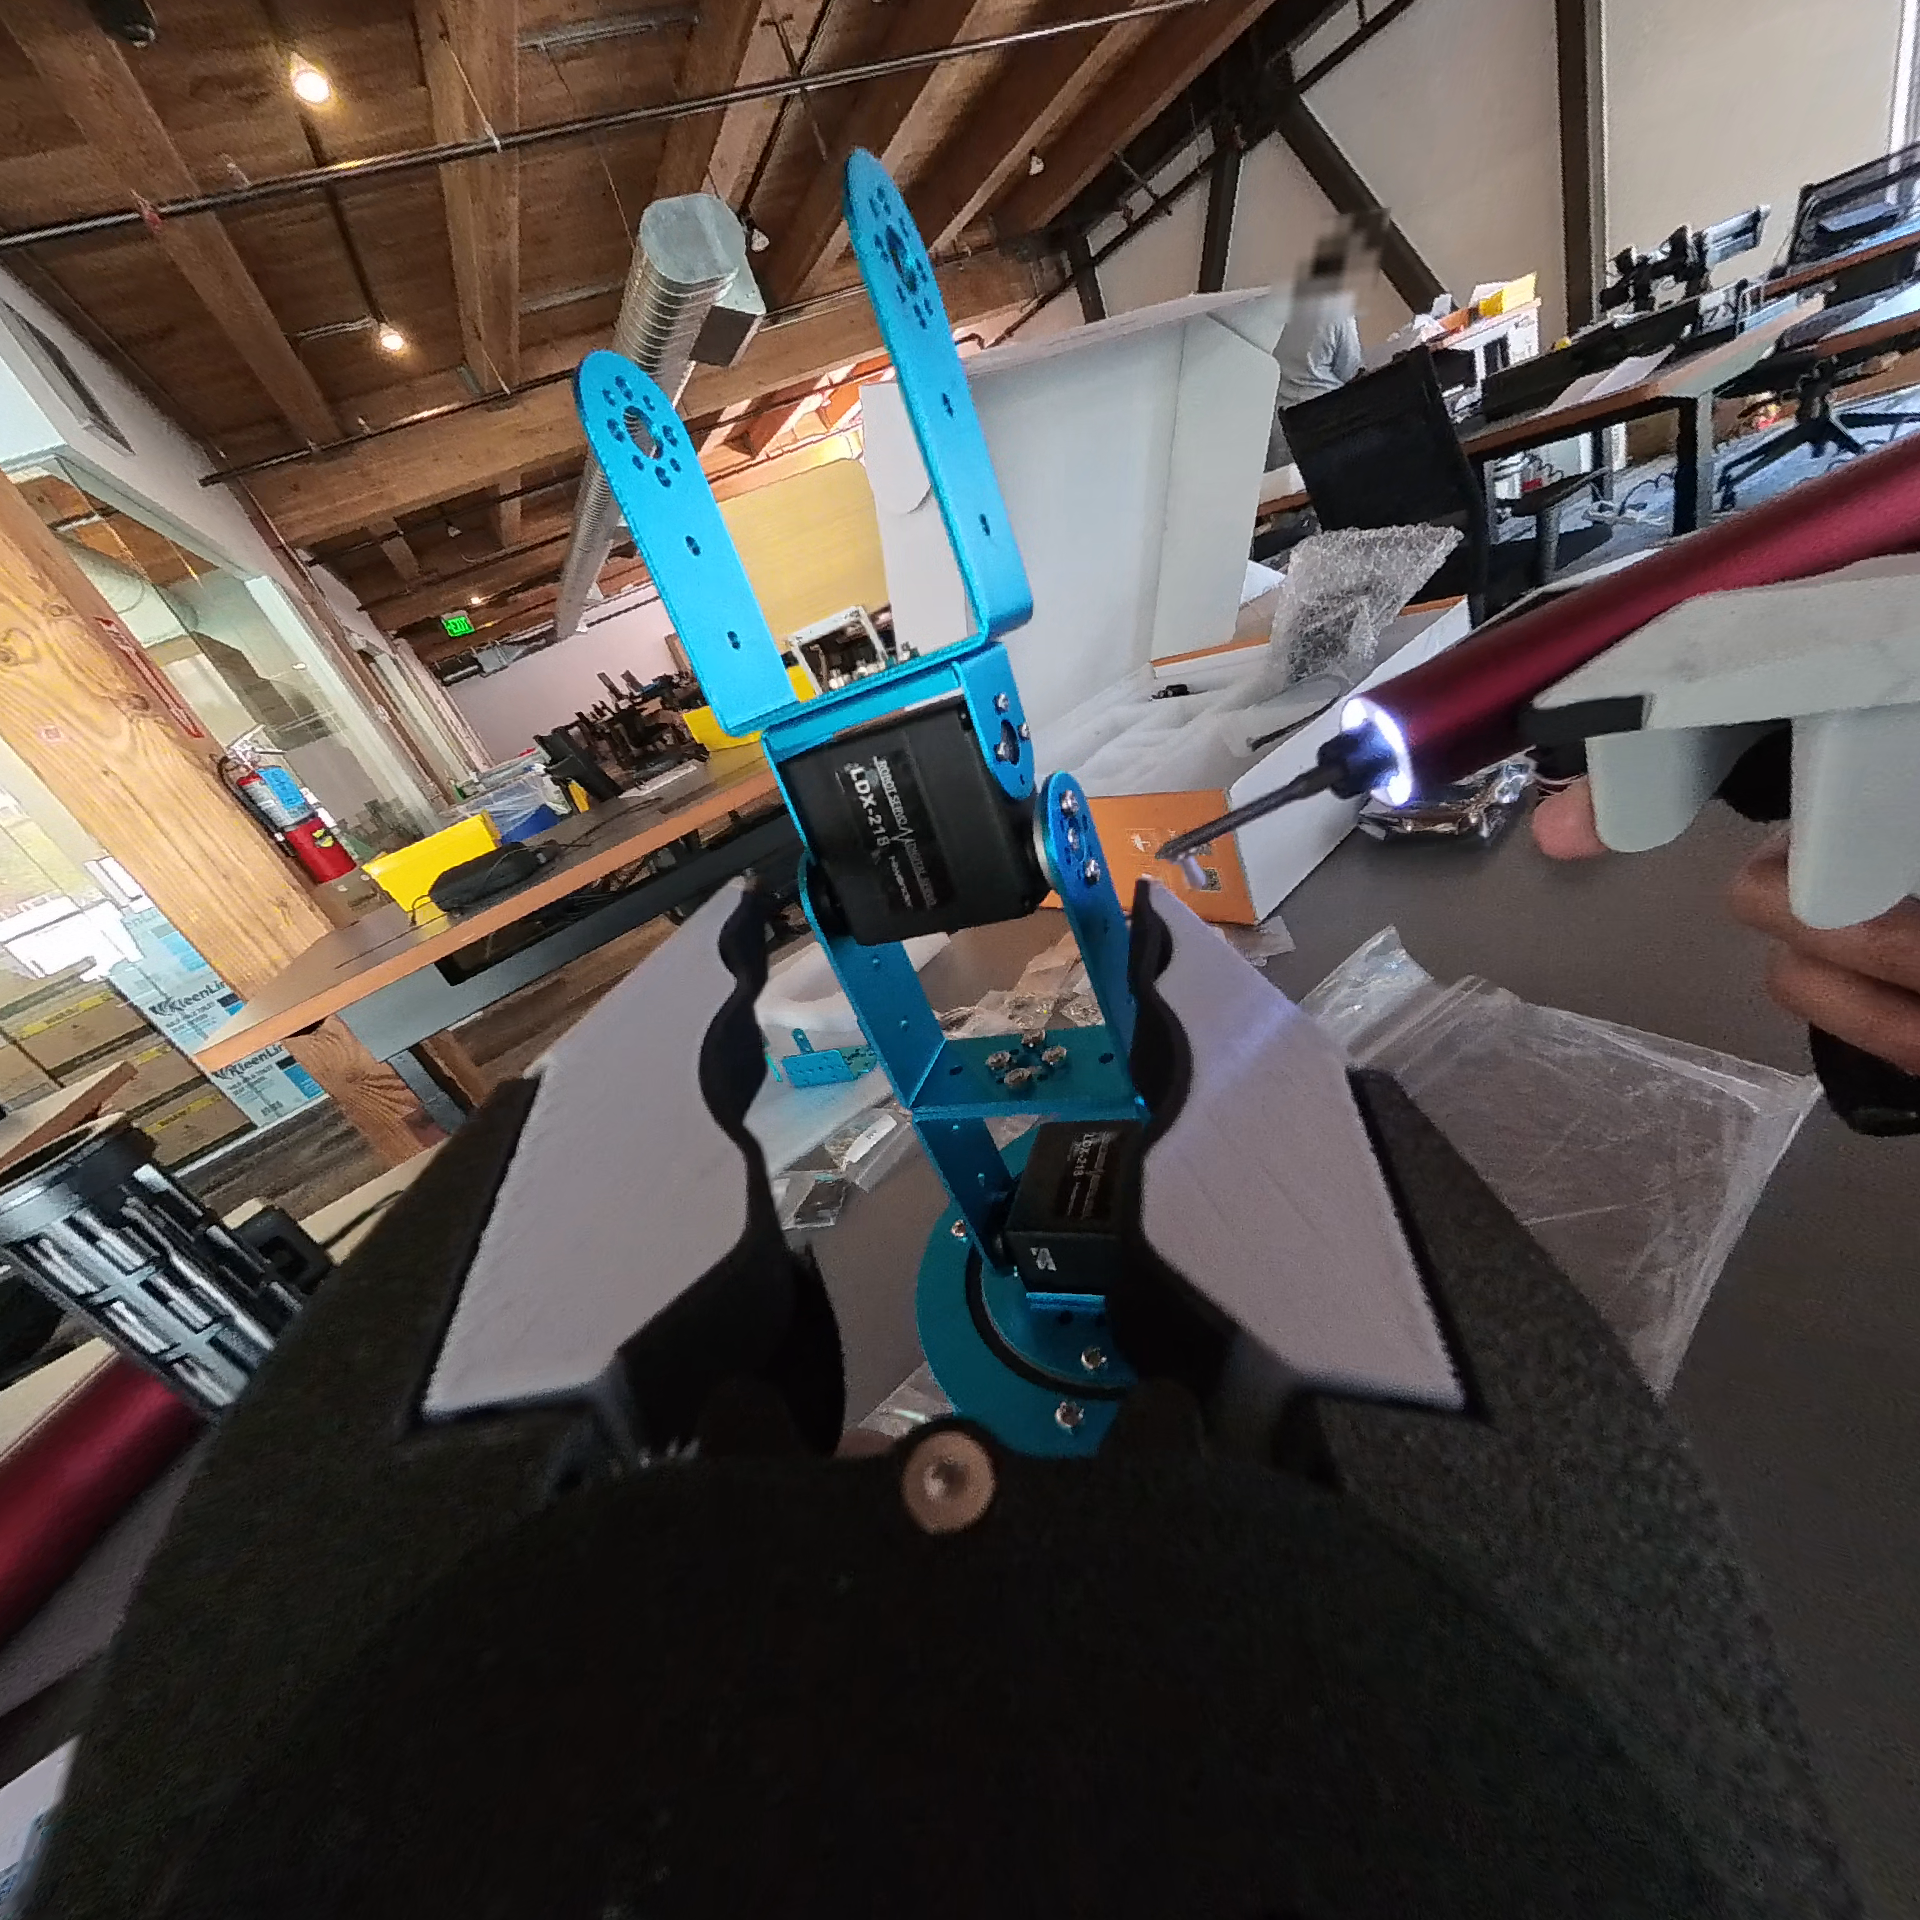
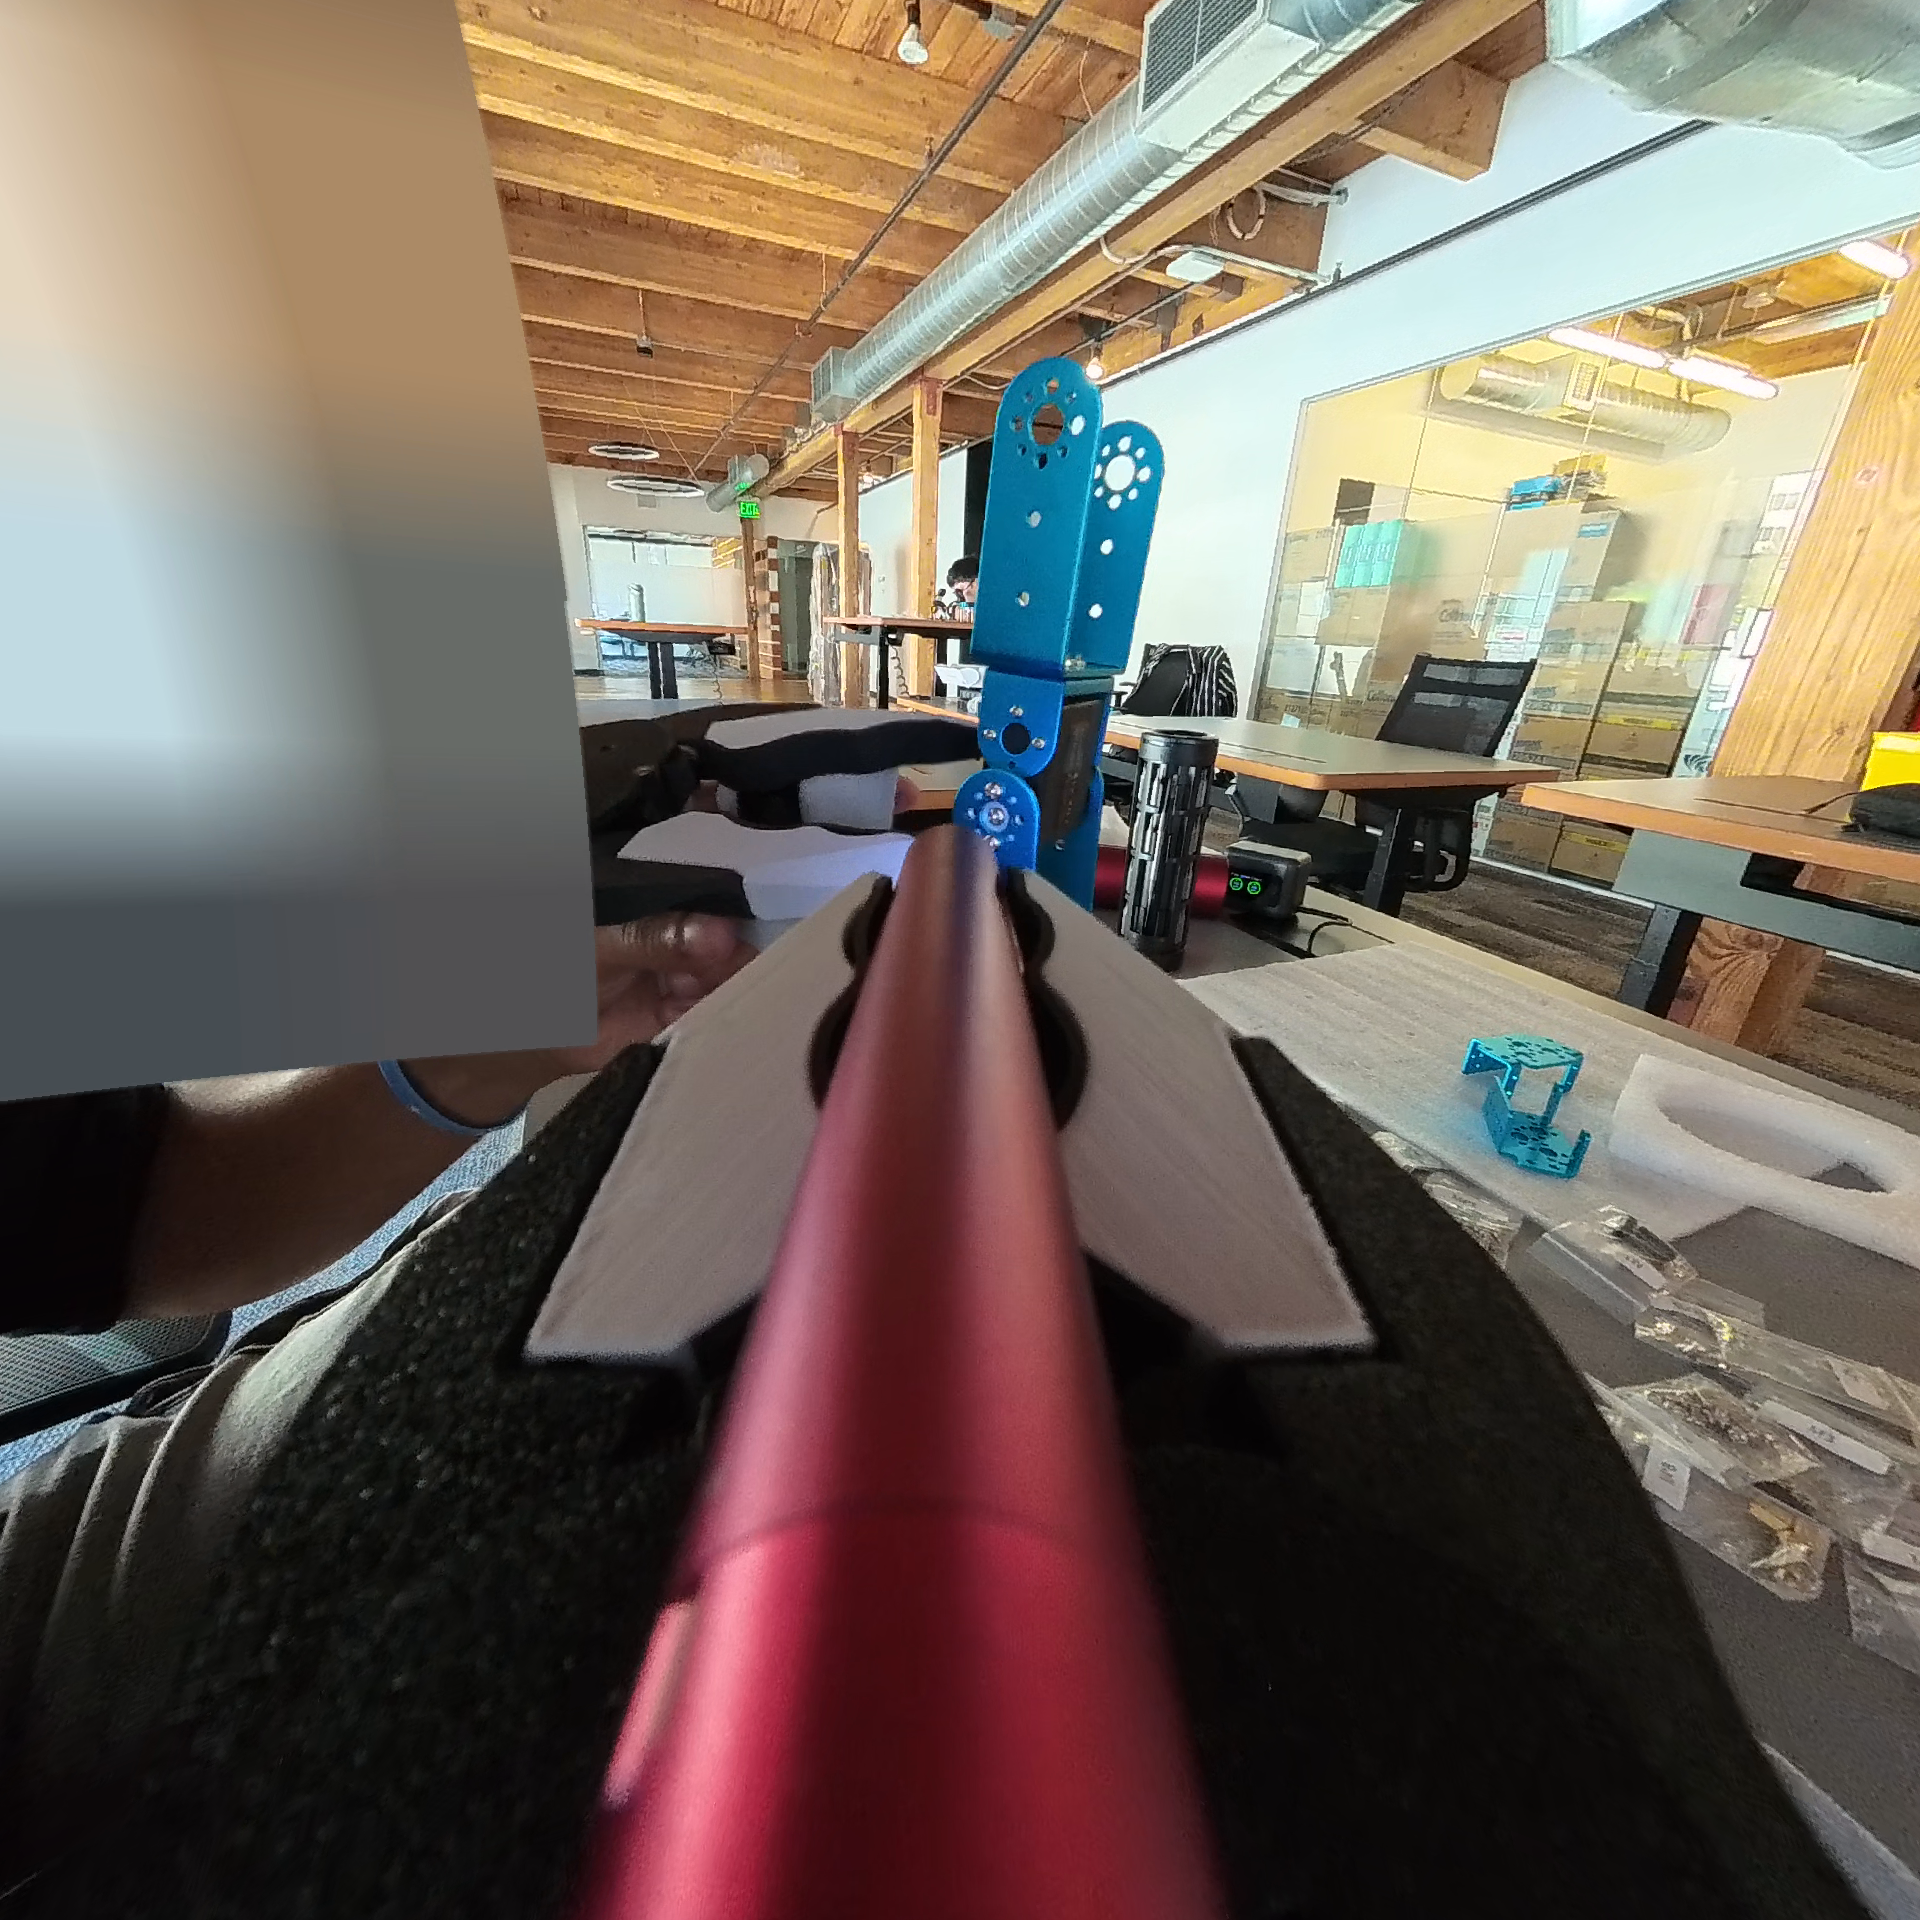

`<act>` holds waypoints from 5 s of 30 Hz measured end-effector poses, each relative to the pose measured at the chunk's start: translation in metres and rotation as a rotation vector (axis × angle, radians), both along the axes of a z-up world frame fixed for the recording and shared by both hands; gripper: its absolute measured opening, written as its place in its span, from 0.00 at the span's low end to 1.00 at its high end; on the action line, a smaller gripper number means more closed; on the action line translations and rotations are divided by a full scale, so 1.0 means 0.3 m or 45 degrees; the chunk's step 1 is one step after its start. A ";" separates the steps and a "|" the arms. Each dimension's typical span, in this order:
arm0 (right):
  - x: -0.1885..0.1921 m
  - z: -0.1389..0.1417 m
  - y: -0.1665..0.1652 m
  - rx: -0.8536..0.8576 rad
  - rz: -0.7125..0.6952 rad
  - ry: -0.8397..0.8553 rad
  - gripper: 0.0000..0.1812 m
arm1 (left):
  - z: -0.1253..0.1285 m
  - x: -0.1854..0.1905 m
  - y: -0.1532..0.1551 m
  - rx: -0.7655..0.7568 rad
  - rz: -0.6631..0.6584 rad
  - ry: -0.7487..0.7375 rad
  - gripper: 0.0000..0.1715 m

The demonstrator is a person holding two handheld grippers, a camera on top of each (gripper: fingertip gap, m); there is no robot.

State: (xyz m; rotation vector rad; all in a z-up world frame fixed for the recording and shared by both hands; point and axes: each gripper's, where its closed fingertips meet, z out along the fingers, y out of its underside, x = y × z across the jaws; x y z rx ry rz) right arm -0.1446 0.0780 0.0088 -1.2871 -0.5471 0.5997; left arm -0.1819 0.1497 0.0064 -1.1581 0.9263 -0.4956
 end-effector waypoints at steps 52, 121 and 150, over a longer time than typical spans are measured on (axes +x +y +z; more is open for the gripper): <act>-0.093 -0.014 -0.080 -0.071 0.211 0.016 0.11 | -0.044 -0.034 -0.179 0.406 0.036 0.097 0.00; -0.022 -0.024 0.000 0.453 -0.462 -0.200 0.12 | -0.055 0.049 0.031 -0.258 -0.273 0.041 0.39; -0.022 -0.015 0.017 0.360 -0.434 -0.201 0.11 | -0.055 0.044 0.033 -0.242 -0.242 0.009 0.38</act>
